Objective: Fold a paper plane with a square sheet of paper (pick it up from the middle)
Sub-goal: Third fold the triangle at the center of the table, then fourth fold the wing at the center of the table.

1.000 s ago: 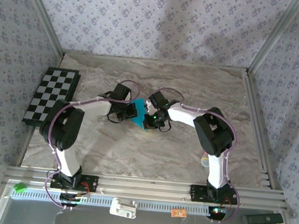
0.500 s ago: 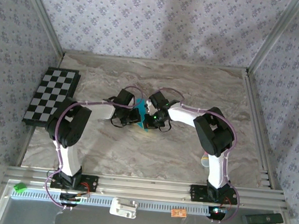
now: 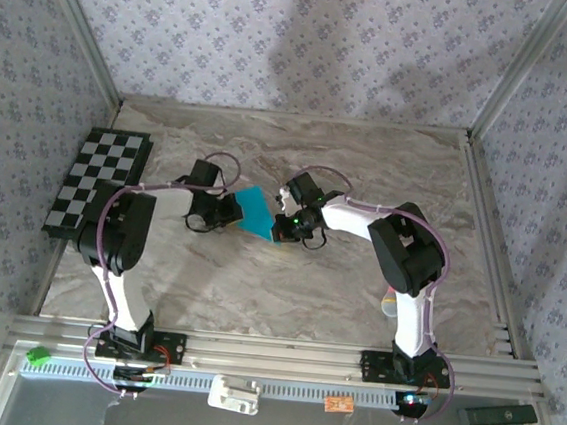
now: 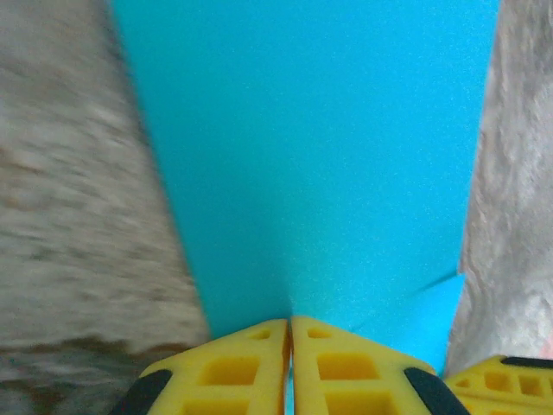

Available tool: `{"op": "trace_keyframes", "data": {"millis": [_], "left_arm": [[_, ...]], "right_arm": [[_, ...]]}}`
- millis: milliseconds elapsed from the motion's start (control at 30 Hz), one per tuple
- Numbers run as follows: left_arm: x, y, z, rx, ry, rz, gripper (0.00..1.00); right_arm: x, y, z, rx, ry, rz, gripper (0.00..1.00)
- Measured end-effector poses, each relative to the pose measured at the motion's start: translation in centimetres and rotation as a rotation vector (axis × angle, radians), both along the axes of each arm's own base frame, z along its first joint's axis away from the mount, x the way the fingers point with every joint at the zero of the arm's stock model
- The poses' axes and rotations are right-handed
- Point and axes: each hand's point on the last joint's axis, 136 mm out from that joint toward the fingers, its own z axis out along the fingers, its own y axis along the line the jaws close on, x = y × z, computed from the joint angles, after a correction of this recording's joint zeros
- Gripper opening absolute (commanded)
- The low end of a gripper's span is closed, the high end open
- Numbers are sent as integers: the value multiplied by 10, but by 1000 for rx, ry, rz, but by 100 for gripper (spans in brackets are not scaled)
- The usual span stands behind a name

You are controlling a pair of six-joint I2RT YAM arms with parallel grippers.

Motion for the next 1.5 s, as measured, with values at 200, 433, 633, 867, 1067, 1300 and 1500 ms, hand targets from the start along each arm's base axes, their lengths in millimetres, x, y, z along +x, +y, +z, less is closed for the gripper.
{"op": "trace_keyframes", "data": {"millis": [200, 433, 633, 867, 1067, 1300, 1500], "left_arm": [[5, 23, 24, 61, -49, 74, 25], [-12, 30, 65, -3, -103, 195, 46], [-35, 23, 51, -58, -11, 270, 52], [-39, -1, 41, -120, 45, 283, 46], [-37, -7, 26, -137, 90, 299, 42], [-34, -13, 20, -164, 105, 294, 42], [-33, -18, 13, -180, 120, 279, 36]], "right_arm": [[-1, -3, 3, 4, 26, -19, 8], [3, 0, 23, 20, 19, -48, 21], [18, 12, 44, 38, -46, -50, 23], [39, 19, 40, 17, -78, -66, 22], [41, 12, 15, -36, -45, -81, 20], [42, 9, 9, -49, -40, -88, 18], [42, 8, 7, -52, -37, -89, 17]]}}
